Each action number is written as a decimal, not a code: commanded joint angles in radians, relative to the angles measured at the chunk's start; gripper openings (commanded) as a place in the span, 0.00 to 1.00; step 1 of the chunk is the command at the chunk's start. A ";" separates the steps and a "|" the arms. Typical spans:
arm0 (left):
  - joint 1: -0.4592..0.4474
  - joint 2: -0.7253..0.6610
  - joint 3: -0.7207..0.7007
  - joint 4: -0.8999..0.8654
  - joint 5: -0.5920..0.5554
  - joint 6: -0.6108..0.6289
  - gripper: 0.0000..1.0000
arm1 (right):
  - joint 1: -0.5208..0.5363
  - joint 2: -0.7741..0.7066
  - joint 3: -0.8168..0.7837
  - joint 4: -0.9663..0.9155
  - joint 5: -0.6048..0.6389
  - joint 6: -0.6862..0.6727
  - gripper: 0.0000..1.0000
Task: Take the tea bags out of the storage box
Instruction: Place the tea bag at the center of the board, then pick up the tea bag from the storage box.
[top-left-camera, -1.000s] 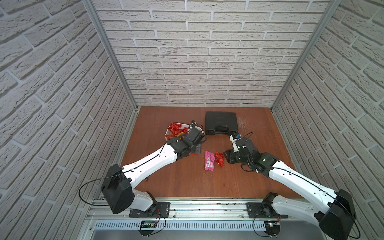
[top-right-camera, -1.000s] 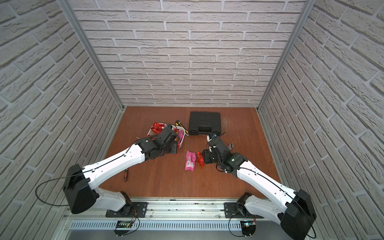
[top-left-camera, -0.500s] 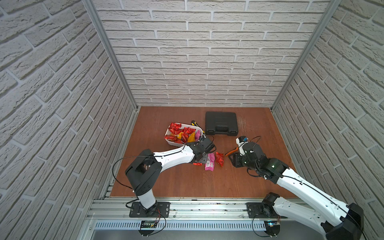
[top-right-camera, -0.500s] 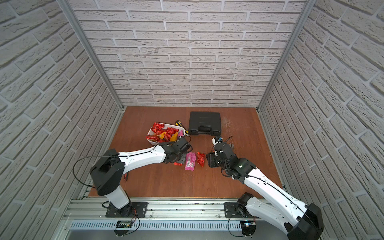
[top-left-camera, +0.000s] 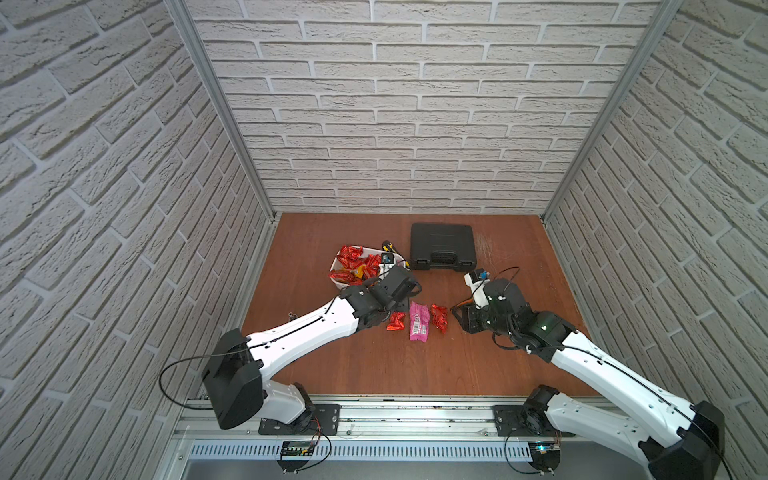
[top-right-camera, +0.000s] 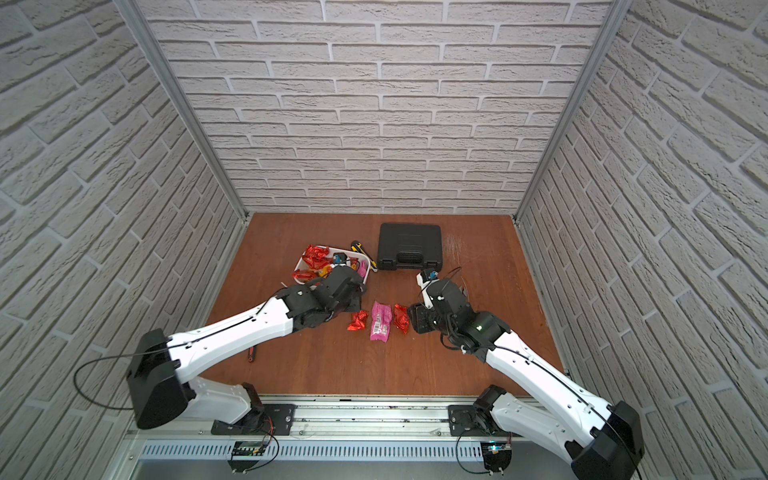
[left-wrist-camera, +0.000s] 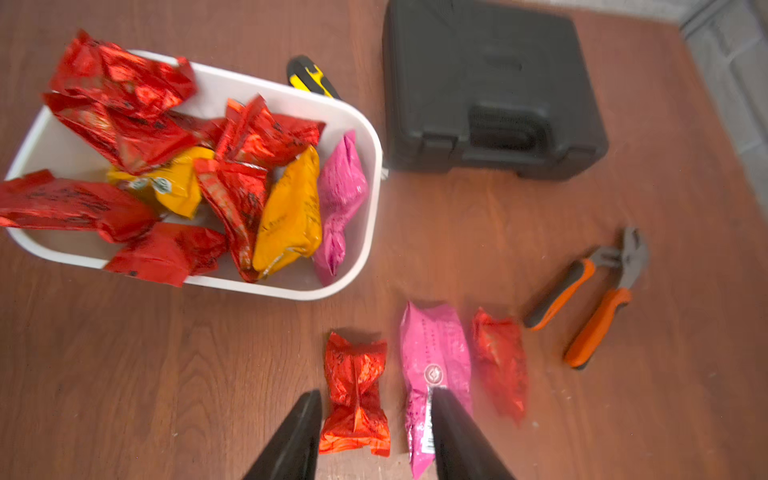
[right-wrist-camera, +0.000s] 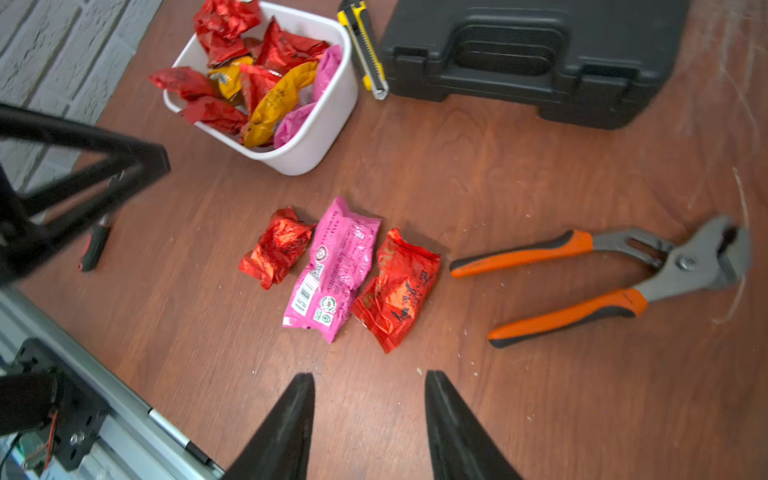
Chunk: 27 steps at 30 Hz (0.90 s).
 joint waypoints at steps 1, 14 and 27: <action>0.118 -0.088 -0.053 -0.005 -0.006 -0.059 0.49 | 0.004 0.092 0.104 0.112 -0.114 -0.117 0.48; 0.728 -0.319 -0.255 0.050 0.383 -0.146 0.56 | 0.062 0.642 0.594 0.080 -0.233 -0.417 0.49; 0.770 -0.058 -0.205 0.268 0.519 -0.345 0.58 | 0.076 0.884 0.834 0.084 -0.233 -0.444 0.49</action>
